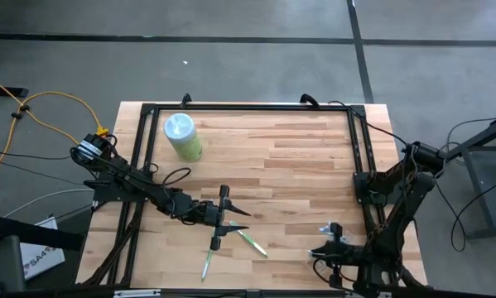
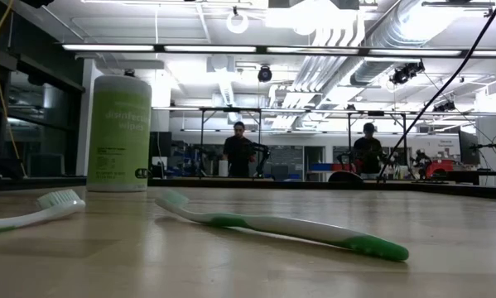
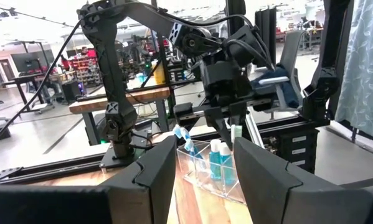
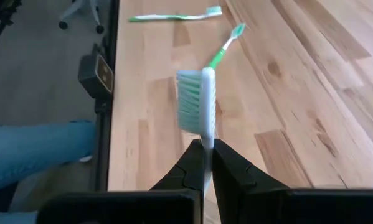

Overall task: Pick & Place toothbrushing station
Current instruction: Put the top green toothbrush into the left section of the transparent organizer

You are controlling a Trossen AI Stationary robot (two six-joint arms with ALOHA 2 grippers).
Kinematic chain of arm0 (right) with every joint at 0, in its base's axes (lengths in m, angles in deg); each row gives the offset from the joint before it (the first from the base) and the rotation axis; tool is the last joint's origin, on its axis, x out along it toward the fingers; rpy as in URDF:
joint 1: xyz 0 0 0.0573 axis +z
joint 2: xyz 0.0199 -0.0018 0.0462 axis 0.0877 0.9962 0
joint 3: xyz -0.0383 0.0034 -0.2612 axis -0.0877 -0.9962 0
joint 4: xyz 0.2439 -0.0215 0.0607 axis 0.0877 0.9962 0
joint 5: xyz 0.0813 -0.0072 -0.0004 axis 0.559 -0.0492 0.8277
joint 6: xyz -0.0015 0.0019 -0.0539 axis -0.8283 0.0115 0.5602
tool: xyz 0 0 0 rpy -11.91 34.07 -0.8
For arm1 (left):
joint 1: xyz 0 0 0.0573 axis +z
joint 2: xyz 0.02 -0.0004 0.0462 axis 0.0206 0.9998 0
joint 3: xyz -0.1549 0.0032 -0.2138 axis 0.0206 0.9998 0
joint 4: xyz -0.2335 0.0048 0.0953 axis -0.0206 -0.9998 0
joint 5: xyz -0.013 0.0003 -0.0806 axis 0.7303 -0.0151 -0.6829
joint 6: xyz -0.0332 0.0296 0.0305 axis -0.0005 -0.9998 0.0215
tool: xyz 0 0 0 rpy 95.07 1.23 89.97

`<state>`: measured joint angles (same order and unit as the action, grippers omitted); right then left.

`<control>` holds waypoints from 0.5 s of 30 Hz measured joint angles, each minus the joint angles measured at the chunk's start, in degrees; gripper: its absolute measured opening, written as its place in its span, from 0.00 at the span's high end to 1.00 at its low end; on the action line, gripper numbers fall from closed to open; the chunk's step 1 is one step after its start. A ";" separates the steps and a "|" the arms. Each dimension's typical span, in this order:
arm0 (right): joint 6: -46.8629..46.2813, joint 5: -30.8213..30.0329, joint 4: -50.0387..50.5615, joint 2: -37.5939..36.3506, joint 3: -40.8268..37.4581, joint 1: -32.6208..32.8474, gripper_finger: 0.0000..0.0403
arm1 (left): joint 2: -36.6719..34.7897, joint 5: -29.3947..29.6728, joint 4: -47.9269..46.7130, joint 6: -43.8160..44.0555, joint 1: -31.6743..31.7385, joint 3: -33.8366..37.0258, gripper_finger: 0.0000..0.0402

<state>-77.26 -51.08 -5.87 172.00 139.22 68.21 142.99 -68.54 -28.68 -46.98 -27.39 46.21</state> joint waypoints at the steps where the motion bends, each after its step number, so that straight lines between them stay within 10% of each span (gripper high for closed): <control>1: -0.59 0.02 0.62 0.00 0.00 0.02 0.99 | 0.00 0.00 -0.01 0.00 0.00 0.00 0.61; 15: -4.97 1.57 2.65 0.00 0.00 0.07 0.95 | 0.00 0.00 -0.01 -0.01 -0.09 0.00 0.61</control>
<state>-82.23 -49.50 -3.21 172.00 139.22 68.27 142.99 -68.55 -28.69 -46.99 -27.48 46.21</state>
